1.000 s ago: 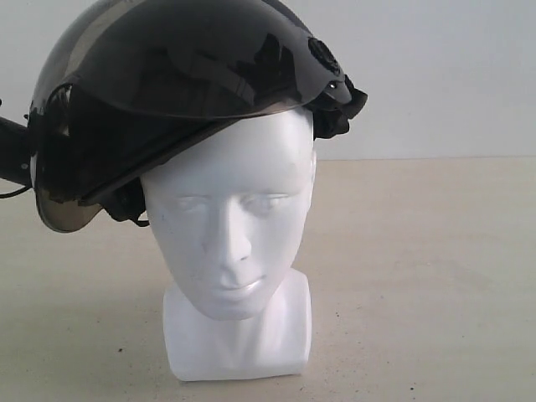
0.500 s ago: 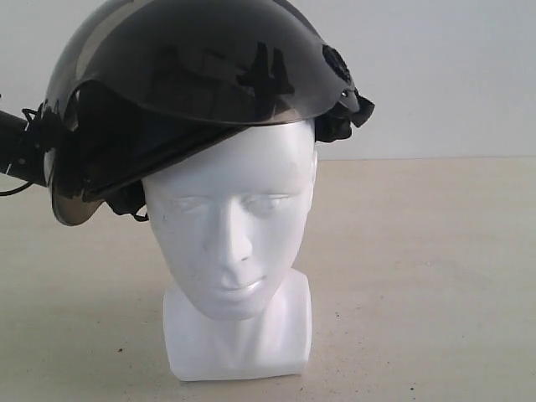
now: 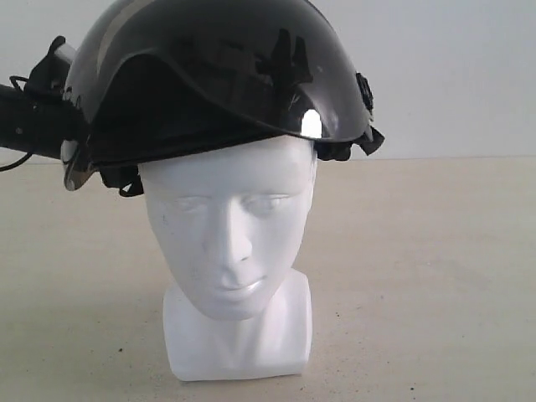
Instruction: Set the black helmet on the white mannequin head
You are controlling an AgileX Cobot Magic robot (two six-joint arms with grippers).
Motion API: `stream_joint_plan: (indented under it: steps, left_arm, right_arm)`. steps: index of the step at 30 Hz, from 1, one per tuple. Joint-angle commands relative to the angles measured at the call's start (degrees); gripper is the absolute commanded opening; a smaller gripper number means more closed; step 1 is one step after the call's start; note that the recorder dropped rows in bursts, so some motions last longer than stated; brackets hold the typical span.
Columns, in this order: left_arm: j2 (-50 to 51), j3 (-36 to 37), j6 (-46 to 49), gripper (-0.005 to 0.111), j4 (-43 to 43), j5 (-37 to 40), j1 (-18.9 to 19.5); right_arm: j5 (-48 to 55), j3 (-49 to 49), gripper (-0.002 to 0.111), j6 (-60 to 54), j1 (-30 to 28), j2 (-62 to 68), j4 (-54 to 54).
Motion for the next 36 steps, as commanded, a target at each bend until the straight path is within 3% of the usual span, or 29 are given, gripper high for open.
stream_joint_plan:
  steps: [1, 14, 36]
  left_arm:
    - [-2.72, -0.47, 0.51, 0.004, -2.58, 3.08, -1.4]
    - [-8.32, -0.47, -0.54, 0.004, -2.1, 3.08, -1.4]
    - [-10.27, -0.36, -7.51, 0.004, 14.06, 3.08, -0.03]
  right_arm:
    - [-0.13, -0.39, 0.043, 0.0, -0.13, -0.4, -1.02]
    - [0.08, -0.39, 0.043, -0.34, -0.13, -0.4, -1.62]
    - [1.44, -0.39, 0.043, -0.34, -0.13, -0.4, -2.24]
